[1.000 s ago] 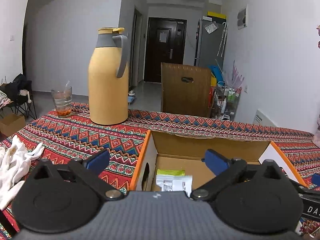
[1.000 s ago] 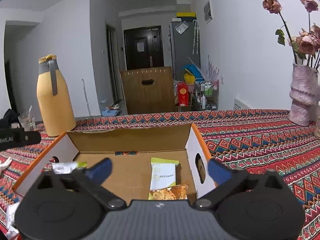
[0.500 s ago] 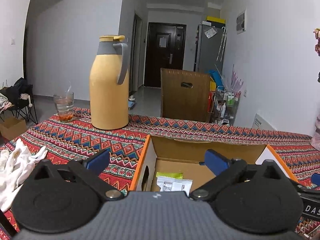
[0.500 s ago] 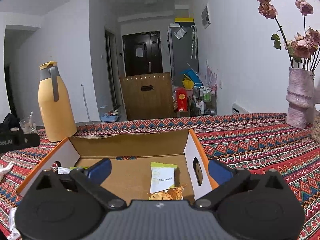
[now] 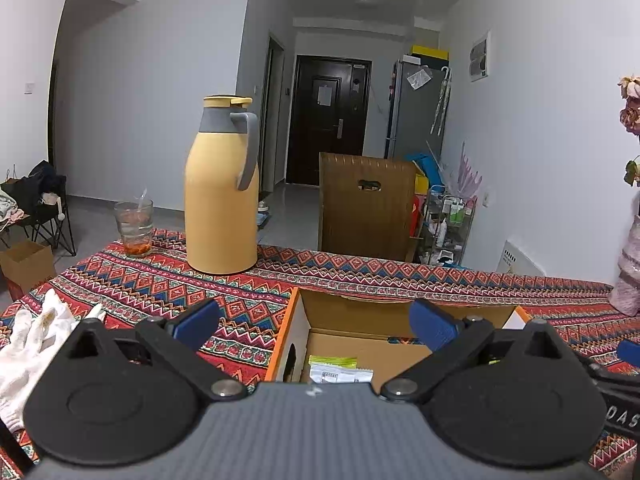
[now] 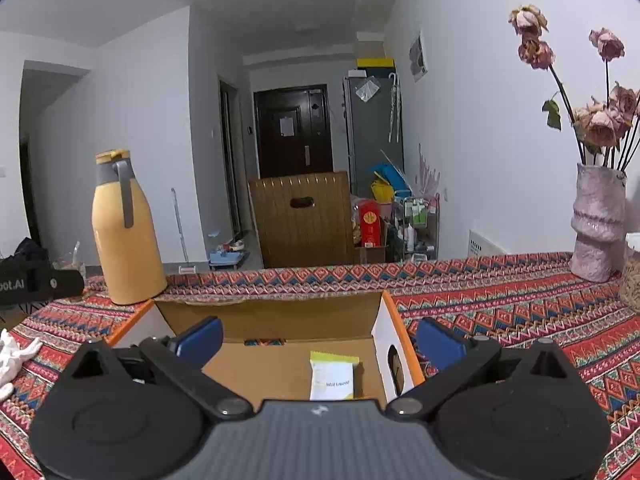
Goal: Organize snacks
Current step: 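Withdraw both tools from the box toward the snack pile, then grasp the silver packet with yellow border with the right gripper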
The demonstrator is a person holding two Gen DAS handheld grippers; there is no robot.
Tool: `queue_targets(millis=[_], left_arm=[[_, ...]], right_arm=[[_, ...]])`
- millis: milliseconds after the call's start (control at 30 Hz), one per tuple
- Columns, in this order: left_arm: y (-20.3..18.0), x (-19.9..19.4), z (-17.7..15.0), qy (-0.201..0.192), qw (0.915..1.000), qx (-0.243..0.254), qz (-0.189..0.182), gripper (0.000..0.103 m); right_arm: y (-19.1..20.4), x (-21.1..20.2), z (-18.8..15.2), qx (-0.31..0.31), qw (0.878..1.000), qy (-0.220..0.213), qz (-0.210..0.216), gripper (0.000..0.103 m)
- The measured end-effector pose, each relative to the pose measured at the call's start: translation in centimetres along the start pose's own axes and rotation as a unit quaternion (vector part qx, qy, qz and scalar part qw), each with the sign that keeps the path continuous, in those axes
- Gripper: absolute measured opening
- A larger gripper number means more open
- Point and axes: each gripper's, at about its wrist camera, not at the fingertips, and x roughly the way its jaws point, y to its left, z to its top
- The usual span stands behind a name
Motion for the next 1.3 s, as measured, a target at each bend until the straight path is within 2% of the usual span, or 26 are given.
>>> queue_targets(millis=[200,500,733,900,1133,1300], left_arm=[[1.1,-1.6,-0.2,-0.003,1.0,0.007,-0.003,0.103],[3.0,-3.8,-3.5,0.024,0.9991,0.032,-0.009,0.103],[4.3,-5.6,-6.1,0.038,0.9979,0.051,-0.007,0.103],[5.3,-6.3,-8.6,0.064,0.9962,0.059,-0.001,0.103],[6.5,-6.7,-12.0,0.086,0.9947,0.056,0.0,0.103],[7.0,-6.5,-12.3,0.083,0.9958,0.037,-0.01,0.103]], right_arm=[[-0.5,-2.5,0.6,-0.002,1.0,-0.021,0.007,0.103],[-1.0,-5.9,-1.5,-0.025,0.999,-0.018,0.017,0.103],[-1.3,-7.9,-4.8,-0.033,0.999,0.02,0.018,0.103],[-1.5,-8.8,-7.5,-0.033,0.998,0.053,0.011,0.103],[-2.5,-10.3,-10.7,-0.027,0.996,0.085,-0.008,0.103],[-2.8,-10.7,-11.7,-0.024,0.994,0.101,-0.016,0.103]])
